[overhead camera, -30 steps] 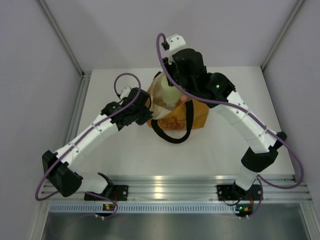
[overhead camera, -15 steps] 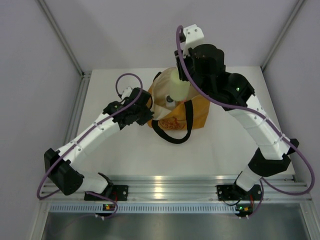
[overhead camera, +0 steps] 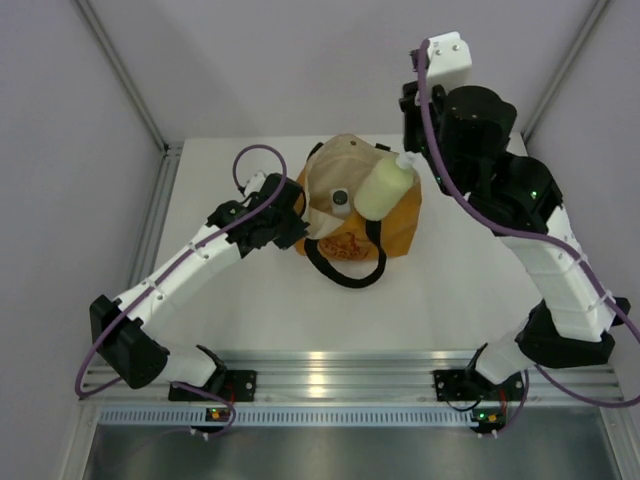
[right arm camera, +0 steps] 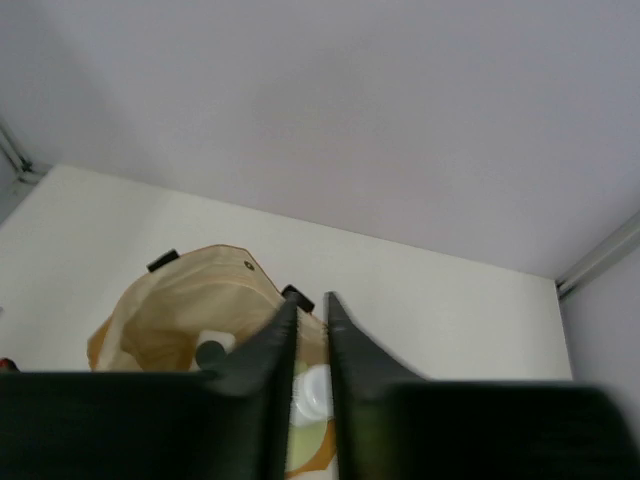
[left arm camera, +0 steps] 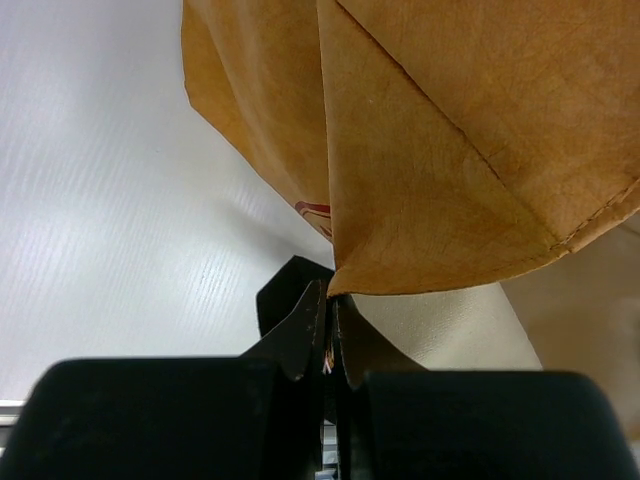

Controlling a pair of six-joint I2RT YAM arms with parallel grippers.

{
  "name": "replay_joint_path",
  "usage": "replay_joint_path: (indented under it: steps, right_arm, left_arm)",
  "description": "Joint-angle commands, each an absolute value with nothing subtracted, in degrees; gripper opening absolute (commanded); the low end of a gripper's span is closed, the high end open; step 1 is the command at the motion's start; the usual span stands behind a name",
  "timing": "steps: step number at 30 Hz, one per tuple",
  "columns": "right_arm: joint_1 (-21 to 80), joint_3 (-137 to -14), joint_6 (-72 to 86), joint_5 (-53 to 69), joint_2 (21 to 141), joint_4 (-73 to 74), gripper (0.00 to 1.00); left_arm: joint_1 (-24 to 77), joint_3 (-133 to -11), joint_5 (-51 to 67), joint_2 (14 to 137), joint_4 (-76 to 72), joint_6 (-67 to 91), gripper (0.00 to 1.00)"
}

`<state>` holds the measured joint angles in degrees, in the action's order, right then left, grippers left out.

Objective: Take the personal care products out of the canvas bag

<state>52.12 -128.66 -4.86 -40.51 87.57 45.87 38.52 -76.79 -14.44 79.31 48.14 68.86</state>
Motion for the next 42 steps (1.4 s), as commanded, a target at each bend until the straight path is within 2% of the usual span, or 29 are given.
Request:
replay_joint_path:
  steps: [1, 8, 14, 19, 22, 24, 25, 26, 29, 35, 42]
  right_arm:
    - [52.5, -128.6, -4.1, -43.5, 81.8, 40.3, 0.0]
    - [48.4, -120.3, 0.5, -40.4, 78.7, 40.7, 0.0]
    - [34.6, -98.5, 15.6, -18.4, 71.3, 41.0, 0.0]
    - [34.4, -88.3, 17.5, -3.3, 67.8, 41.2, 0.0]
    - [36.9, -84.1, 18.2, -1.1, 66.0, 41.7, 0.0]
    - [38.4, -83.5, 18.5, -0.7, 65.7, 43.4, 0.08]
    - [38.7, -83.5, 20.0, -0.9, 65.6, 44.0, 0.22]
    - [39.1, -83.4, 21.1, -0.9, 65.5, 44.5, 0.31]
    - [42.1, -83.6, 25.5, -2.0, 65.8, 45.6, 0.5]
    - [50.8, -86.5, 37.3, -10.3, 70.3, 49.8, 0.64]
    - [58.9, -90.5, 45.1, -18.9, 78.2, 57.6, 0.64]
  left_arm:
    - [38.7, -78.7, -14.3, 79.7, 47.7, 68.2, 0.0]
    - [38.7, -78.5, -14.3, 79.5, 47.8, 68.2, 0.0]
    - [38.7, -79.4, -13.8, 79.4, 47.8, 68.3, 0.0]
    - [38.7, -80.0, -13.4, 79.4, 47.8, 67.9, 0.0]
    - [38.8, -80.3, -12.8, 79.5, 47.7, 67.8, 0.0]
    - [38.8, -80.5, -12.6, 79.5, 47.7, 67.8, 0.0]
    - [38.8, -80.5, -12.5, 79.5, 47.8, 67.7, 0.0]
    - [38.8, -80.6, -12.5, 79.5, 47.8, 67.8, 0.0]
    - [38.8, -80.7, -12.3, 79.5, 47.7, 67.7, 0.0]
    - [38.8, -80.8, -11.9, 79.4, 47.7, 67.8, 0.0]
    - [38.8, -80.6, -12.0, 78.5, 47.8, 68.0, 0.0]
